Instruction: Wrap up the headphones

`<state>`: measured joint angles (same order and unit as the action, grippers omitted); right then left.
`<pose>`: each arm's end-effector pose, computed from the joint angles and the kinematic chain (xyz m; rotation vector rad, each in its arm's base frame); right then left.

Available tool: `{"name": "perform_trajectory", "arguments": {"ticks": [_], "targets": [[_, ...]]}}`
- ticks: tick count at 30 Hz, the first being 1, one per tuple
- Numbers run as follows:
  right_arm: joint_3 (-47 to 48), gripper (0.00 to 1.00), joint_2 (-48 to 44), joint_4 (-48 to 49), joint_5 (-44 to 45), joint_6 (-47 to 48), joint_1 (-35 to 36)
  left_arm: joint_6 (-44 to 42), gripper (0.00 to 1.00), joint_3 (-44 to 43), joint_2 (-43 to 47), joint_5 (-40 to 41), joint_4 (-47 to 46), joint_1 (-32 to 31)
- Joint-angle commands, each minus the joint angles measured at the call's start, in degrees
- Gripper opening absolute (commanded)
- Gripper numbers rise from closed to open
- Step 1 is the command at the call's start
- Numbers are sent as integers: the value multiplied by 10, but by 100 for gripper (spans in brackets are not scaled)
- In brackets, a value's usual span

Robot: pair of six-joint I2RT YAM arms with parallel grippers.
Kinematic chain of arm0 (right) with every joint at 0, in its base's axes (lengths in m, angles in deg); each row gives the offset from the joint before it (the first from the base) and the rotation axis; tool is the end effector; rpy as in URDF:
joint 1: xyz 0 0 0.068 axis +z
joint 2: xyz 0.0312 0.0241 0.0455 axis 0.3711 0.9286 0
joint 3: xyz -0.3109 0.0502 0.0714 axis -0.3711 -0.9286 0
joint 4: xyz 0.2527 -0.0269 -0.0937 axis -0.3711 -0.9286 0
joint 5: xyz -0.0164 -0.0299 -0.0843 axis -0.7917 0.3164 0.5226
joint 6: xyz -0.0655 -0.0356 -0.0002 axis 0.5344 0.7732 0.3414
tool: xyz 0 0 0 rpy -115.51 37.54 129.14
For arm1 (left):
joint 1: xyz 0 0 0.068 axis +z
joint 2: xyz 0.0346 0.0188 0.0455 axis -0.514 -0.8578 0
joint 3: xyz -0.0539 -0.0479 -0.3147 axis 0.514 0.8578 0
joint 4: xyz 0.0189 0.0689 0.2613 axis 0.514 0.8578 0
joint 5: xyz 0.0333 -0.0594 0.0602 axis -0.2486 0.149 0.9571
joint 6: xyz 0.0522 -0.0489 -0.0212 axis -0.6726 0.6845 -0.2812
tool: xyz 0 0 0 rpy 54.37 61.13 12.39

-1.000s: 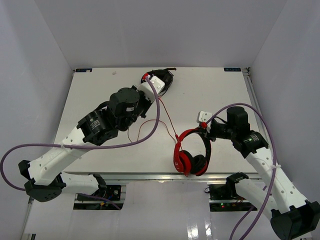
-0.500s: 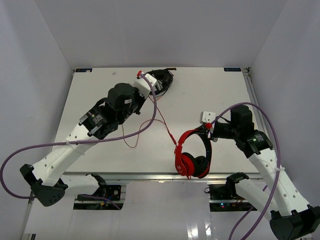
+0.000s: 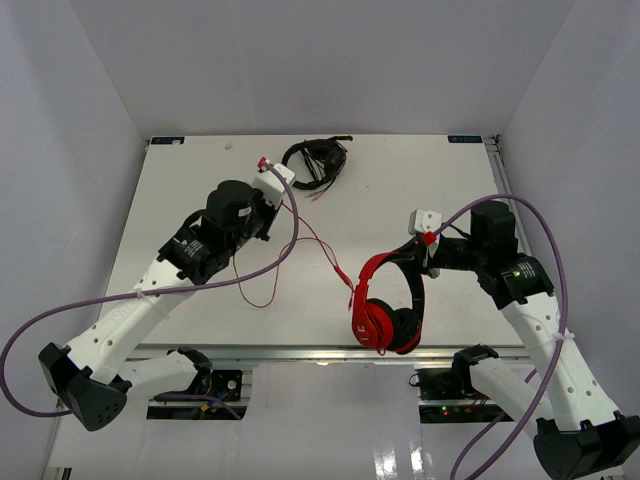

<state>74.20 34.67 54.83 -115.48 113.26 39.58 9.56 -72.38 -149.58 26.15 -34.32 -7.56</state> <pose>0.1365 0.0936 0.3780 -1.3361 1.3824 0.6223 0.2050 -0.1460 0.4130 0.7102 1.8863 -0.0965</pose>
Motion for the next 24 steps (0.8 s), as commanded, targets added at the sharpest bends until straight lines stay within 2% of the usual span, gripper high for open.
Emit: {"name": "perform_trajectory", "arguments": {"ticks": [1, 10, 17, 24], "targets": [[77, 8, 20, 34, -84, -133, -14, 47, 0, 69, 17, -78, -82, 5], [111, 8, 60, 170, -120, -374, -41, 151, 0, 194, 12, -192, -283, 6], [163, 8, 80, 193, -56, -444, -54, 184, 0, 249, -10, -220, -373, 5], [181, 8, 90, 210, -21, -484, -66, 204, 0, 275, -33, -233, -415, 5]]}}
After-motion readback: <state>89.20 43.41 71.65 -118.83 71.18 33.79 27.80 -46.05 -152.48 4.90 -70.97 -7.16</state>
